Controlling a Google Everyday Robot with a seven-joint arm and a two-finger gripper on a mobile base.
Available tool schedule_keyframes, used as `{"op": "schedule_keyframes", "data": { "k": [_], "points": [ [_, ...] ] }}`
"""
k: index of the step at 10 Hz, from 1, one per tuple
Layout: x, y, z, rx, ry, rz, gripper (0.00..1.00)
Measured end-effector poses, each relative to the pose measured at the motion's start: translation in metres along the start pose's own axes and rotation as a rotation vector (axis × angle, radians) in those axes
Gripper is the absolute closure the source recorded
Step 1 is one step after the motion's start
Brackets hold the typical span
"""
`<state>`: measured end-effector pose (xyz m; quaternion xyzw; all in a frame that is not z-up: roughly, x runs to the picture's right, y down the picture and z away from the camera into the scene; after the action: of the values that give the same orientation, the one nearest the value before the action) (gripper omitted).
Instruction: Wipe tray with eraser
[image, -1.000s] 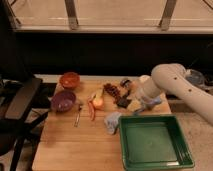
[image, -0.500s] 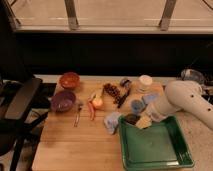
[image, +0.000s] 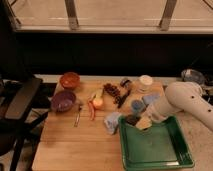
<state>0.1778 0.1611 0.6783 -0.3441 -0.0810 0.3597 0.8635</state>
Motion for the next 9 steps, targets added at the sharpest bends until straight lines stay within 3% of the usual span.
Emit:
{"op": "schedule_keyframes", "data": {
  "k": [2,4,9],
  "points": [
    [0.004,0.000,-0.001,-0.006,-0.005,0.010,1.00],
    [0.031,-0.001,-0.004,-0.019,0.004,0.037,1.00],
    [0.096,-0.003,0.016,-0.002,0.097,0.112,1.00]
  ]
}}
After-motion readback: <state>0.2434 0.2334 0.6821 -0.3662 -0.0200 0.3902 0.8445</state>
